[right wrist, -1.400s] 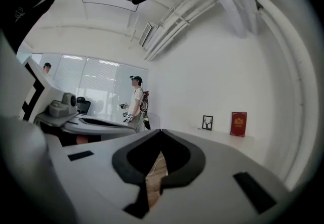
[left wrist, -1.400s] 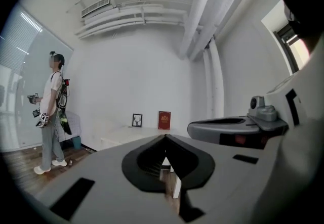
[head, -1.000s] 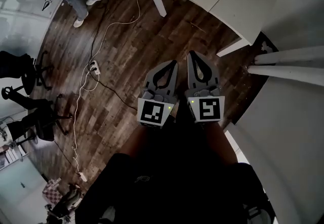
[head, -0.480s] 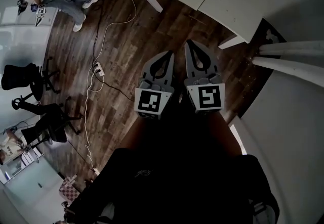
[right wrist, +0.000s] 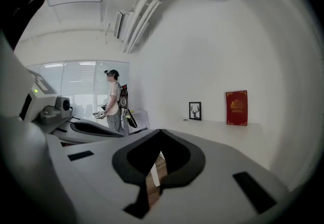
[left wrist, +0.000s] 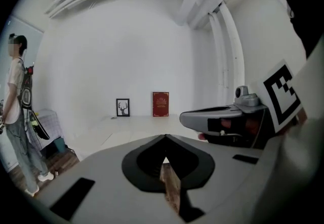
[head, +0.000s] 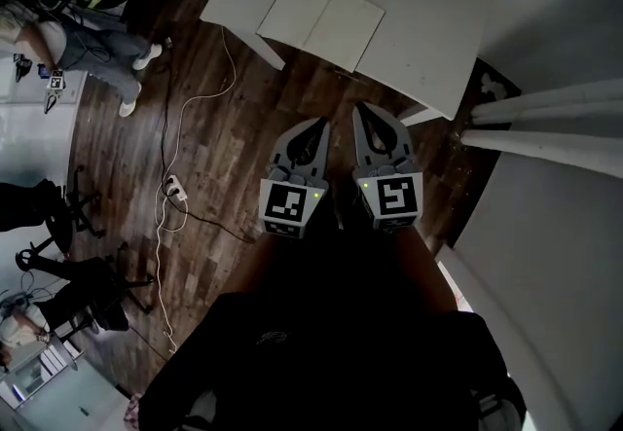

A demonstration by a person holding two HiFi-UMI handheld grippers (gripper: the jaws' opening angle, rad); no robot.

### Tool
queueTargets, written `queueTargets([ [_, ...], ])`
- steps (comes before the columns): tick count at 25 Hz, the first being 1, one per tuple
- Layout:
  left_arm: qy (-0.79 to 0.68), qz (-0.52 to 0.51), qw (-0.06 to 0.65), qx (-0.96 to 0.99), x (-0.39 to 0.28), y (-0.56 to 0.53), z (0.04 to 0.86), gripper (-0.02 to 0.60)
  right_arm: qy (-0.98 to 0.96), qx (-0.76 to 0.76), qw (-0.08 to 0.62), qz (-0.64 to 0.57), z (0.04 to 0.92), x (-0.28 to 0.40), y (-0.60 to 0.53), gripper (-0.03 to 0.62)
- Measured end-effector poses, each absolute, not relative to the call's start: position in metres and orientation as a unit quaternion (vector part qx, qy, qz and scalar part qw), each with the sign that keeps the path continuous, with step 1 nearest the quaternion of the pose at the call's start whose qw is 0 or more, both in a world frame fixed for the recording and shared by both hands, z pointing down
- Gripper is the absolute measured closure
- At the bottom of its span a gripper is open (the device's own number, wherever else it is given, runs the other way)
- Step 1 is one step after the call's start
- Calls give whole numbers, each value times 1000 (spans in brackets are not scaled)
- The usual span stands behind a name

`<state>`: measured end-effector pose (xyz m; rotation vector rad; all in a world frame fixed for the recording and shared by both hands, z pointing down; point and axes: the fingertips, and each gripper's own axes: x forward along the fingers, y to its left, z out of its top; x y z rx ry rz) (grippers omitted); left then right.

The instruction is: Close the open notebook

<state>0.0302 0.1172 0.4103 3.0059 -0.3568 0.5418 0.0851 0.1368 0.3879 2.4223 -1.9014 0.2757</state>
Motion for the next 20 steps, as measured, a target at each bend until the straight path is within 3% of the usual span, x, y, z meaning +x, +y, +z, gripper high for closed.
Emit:
queueTargets([
  [5, -107, 188, 49, 975, 44, 86, 429, 580, -600, 786, 48, 143, 428, 98, 104, 572],
  [20, -15, 218, 47, 975, 51, -12, 461, 580, -476, 838, 22, 264, 490, 107, 44, 572],
])
